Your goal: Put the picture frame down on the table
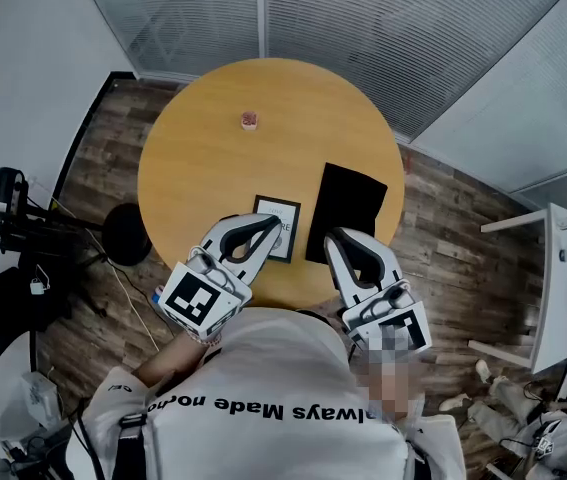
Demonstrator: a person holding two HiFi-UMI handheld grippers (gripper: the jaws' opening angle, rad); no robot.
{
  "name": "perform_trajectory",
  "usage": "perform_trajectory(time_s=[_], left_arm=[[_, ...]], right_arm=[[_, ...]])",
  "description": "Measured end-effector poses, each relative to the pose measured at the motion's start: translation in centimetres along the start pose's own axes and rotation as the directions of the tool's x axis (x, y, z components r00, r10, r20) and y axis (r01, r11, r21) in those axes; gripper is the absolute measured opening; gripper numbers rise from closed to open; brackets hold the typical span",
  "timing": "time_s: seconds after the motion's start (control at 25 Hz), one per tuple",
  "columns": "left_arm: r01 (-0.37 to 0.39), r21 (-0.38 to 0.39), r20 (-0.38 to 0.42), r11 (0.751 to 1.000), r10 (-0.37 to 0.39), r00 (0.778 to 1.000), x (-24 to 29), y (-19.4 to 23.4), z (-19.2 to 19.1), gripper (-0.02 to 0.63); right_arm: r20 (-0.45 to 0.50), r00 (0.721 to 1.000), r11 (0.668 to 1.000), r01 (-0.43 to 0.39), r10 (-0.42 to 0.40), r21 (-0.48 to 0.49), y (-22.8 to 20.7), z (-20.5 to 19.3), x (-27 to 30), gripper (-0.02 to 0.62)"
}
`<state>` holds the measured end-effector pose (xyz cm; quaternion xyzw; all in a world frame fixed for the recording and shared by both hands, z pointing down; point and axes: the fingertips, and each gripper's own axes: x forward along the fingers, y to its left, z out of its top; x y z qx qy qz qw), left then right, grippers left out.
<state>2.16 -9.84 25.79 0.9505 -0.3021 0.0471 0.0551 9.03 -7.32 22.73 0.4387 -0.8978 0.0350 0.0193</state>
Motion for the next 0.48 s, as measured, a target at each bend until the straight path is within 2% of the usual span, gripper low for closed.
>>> perform_trajectory(time_s=[0.48], left_arm=[[-0.010, -0.002, -0.010, 1.000, 0.010, 1.000, 0.34, -0.36, -0.33, 0.029]], right_arm=[[0.000, 1.000, 1.000, -0.004, 0.004, -0.002, -0.35, -0.23, -0.85, 0.054]])
